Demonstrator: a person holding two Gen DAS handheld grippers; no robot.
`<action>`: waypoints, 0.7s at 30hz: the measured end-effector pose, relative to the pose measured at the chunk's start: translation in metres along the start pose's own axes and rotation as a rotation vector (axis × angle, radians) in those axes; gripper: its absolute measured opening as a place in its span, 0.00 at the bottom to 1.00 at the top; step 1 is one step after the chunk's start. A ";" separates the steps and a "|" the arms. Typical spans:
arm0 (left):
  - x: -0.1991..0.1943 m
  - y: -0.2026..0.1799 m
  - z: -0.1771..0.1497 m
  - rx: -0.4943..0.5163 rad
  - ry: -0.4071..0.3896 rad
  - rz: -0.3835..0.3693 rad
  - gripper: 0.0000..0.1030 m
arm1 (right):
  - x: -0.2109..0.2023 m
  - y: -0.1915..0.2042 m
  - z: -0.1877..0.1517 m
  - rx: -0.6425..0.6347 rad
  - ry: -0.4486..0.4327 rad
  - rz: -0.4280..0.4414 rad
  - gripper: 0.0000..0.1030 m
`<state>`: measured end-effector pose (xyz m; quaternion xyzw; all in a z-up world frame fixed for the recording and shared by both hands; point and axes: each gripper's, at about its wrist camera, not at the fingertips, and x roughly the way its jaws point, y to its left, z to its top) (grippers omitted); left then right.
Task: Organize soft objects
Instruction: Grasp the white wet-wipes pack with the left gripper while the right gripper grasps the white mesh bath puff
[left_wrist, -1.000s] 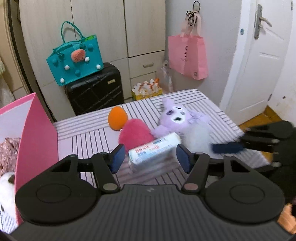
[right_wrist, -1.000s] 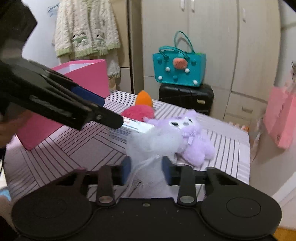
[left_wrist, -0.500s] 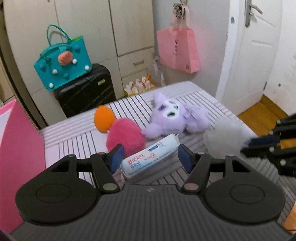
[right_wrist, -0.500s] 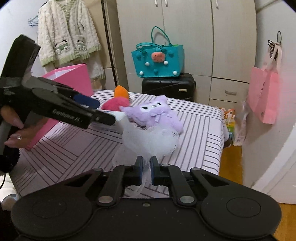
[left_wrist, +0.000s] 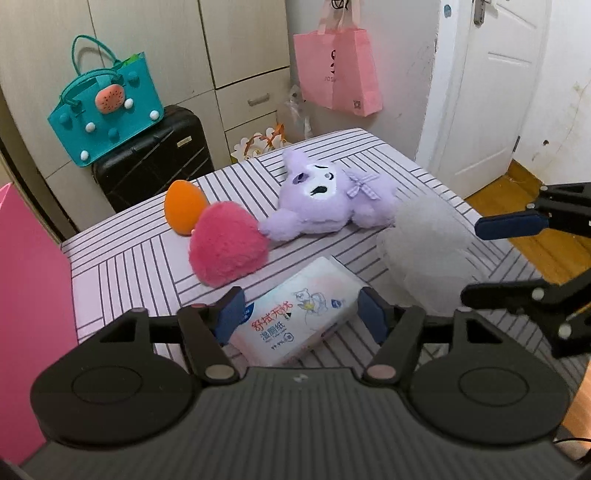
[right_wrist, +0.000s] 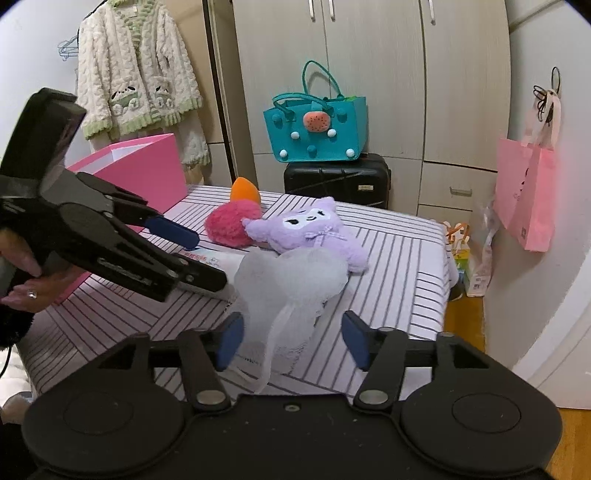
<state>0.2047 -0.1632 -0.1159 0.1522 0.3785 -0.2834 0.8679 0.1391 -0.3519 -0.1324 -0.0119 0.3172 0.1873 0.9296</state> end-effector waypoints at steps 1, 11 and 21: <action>0.002 0.000 -0.001 0.014 -0.005 -0.003 0.68 | 0.003 0.000 0.000 0.001 0.003 0.002 0.67; -0.007 -0.001 -0.007 -0.058 0.056 -0.085 0.65 | 0.032 0.005 -0.004 0.016 0.010 0.013 0.65; 0.007 0.002 -0.012 -0.090 0.048 -0.085 0.59 | 0.026 -0.007 -0.015 0.135 0.004 0.084 0.17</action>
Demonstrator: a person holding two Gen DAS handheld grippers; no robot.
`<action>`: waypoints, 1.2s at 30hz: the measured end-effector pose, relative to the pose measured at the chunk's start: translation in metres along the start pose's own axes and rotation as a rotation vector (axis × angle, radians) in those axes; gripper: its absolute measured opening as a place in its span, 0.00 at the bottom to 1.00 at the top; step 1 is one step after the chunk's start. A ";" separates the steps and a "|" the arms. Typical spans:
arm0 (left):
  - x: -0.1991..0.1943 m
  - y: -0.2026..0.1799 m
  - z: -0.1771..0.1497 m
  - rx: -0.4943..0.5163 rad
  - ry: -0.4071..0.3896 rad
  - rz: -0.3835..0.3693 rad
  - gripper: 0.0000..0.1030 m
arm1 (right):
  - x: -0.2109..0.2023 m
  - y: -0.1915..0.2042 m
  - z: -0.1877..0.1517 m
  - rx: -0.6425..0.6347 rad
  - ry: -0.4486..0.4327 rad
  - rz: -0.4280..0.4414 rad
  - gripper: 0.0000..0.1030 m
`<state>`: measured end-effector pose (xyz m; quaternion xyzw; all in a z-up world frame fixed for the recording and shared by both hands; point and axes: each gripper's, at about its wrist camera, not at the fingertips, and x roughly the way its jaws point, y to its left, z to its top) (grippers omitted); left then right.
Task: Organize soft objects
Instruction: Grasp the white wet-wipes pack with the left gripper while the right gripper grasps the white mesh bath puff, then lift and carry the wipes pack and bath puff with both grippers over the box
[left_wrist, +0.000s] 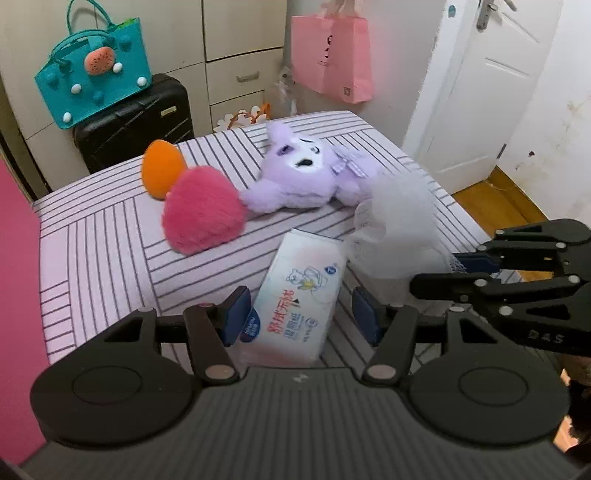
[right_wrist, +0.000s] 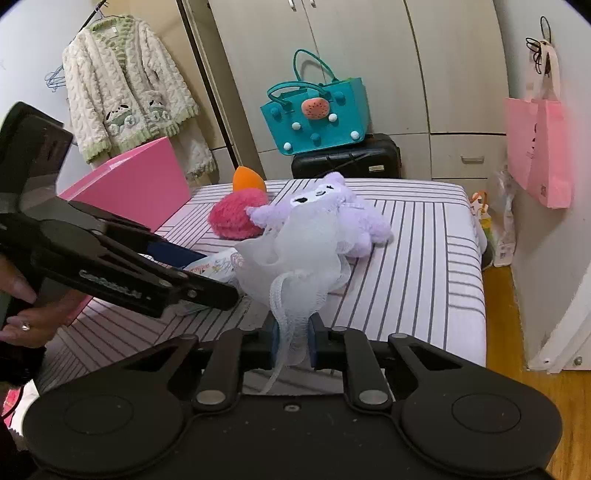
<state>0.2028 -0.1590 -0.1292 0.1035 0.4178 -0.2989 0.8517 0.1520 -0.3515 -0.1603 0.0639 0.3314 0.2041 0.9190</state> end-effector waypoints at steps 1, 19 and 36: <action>0.001 -0.003 -0.002 0.017 -0.007 0.010 0.59 | -0.002 0.001 -0.002 0.001 0.001 -0.004 0.17; -0.027 0.006 -0.022 -0.055 -0.076 0.034 0.38 | -0.005 0.017 0.002 -0.006 -0.023 -0.120 0.62; -0.119 0.027 -0.036 -0.003 -0.112 -0.028 0.38 | -0.042 0.073 0.014 -0.089 -0.012 -0.068 0.18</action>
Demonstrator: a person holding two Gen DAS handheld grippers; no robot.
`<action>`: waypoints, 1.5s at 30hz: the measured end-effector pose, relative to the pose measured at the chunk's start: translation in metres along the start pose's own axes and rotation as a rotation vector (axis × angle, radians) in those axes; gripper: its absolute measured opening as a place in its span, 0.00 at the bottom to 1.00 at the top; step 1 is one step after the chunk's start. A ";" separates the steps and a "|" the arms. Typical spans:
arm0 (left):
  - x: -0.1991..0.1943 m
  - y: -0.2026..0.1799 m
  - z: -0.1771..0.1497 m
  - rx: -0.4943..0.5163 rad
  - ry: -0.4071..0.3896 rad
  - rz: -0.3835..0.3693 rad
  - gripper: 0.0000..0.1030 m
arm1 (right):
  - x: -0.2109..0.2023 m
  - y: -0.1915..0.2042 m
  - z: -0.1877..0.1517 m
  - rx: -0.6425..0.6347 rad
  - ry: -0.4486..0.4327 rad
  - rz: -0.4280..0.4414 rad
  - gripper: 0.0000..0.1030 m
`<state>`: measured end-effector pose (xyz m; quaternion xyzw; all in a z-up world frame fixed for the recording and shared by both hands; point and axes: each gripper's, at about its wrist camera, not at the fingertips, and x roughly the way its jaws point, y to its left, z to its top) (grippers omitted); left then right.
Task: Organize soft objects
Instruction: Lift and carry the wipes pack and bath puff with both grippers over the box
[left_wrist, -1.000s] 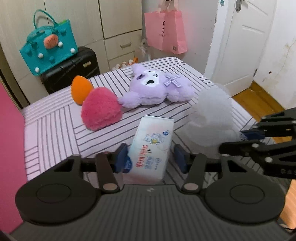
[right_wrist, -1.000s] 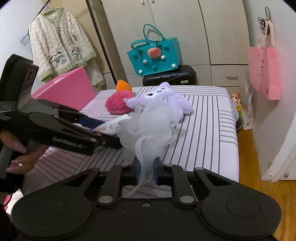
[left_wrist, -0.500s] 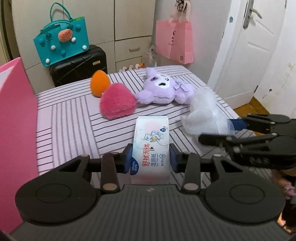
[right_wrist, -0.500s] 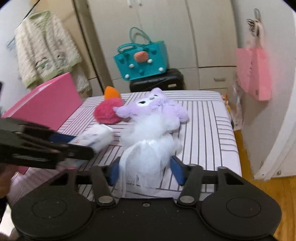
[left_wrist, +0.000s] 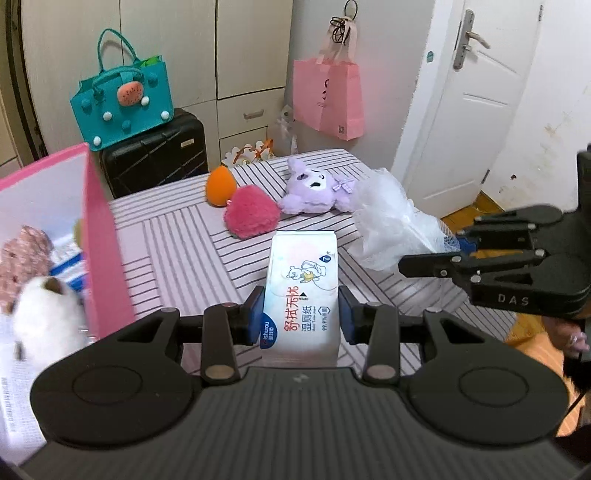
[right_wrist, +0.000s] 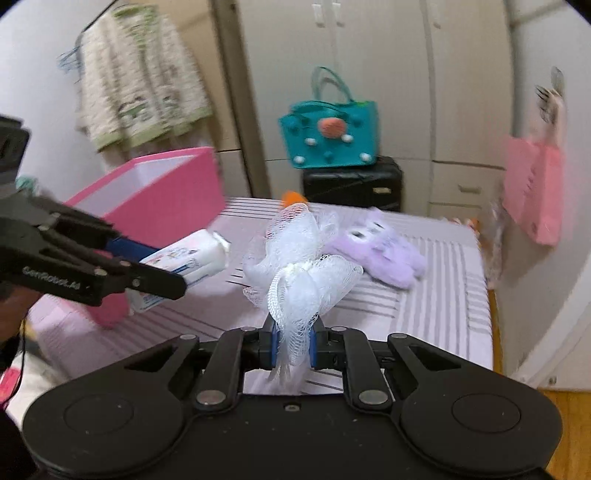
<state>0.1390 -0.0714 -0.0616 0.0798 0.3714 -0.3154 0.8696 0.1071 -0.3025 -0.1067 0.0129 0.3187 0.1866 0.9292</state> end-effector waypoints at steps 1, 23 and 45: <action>-0.008 0.003 0.001 0.006 -0.002 -0.002 0.38 | -0.003 0.006 0.005 -0.019 0.003 0.011 0.18; -0.136 0.133 -0.018 -0.122 -0.108 0.251 0.38 | -0.002 0.155 0.132 -0.364 0.032 0.352 0.18; -0.091 0.201 -0.030 -0.158 -0.048 0.345 0.38 | 0.130 0.213 0.146 -0.512 0.324 0.555 0.18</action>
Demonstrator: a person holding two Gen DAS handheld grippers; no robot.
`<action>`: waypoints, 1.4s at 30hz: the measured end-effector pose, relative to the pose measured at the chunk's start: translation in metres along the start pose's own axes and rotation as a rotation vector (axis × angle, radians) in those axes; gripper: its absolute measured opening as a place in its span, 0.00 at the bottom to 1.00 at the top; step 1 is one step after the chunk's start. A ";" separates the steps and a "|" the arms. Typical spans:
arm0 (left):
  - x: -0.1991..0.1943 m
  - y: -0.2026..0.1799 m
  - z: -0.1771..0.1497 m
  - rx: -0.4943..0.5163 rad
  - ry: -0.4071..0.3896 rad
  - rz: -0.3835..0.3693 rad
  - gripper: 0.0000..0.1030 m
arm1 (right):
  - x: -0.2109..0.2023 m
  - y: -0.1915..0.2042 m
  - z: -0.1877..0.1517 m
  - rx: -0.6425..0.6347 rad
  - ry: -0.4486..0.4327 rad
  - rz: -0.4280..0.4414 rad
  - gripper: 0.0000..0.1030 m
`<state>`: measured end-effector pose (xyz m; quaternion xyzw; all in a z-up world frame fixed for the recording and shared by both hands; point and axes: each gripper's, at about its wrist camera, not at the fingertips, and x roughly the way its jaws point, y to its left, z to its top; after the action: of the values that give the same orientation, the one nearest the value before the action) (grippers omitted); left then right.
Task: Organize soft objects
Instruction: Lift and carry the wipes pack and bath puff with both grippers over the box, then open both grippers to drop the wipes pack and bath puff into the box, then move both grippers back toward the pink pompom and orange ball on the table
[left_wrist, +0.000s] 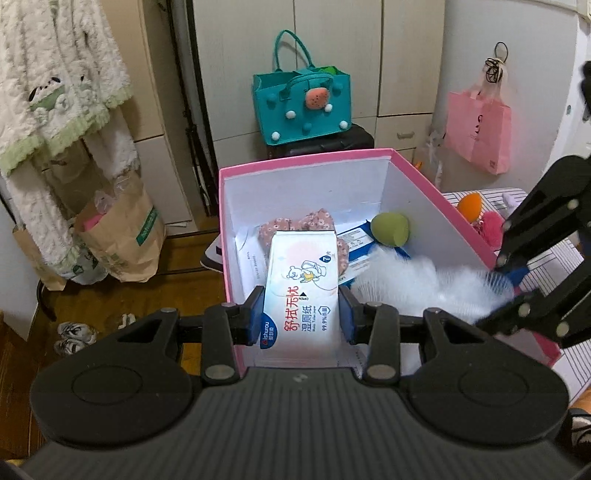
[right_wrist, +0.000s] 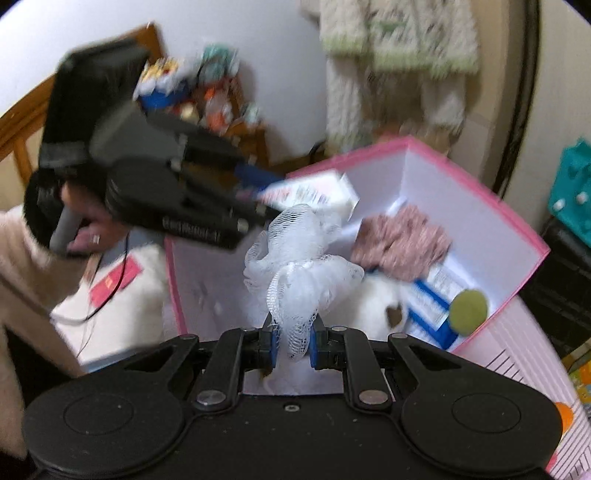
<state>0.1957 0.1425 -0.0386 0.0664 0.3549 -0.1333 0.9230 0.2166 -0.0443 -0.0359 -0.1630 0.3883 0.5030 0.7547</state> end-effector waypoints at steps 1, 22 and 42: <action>0.001 0.000 0.000 0.006 -0.001 -0.002 0.38 | 0.002 -0.005 0.000 0.000 0.030 0.024 0.18; -0.011 -0.008 0.001 -0.019 0.005 -0.010 0.55 | -0.016 0.002 -0.004 0.049 0.064 0.008 0.58; -0.087 -0.089 0.028 0.074 -0.068 -0.183 0.67 | -0.154 0.032 -0.084 0.182 -0.133 -0.300 0.59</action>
<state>0.1255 0.0685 0.0384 0.0631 0.3227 -0.2323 0.9154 0.1231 -0.1812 0.0303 -0.1165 0.3530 0.3570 0.8569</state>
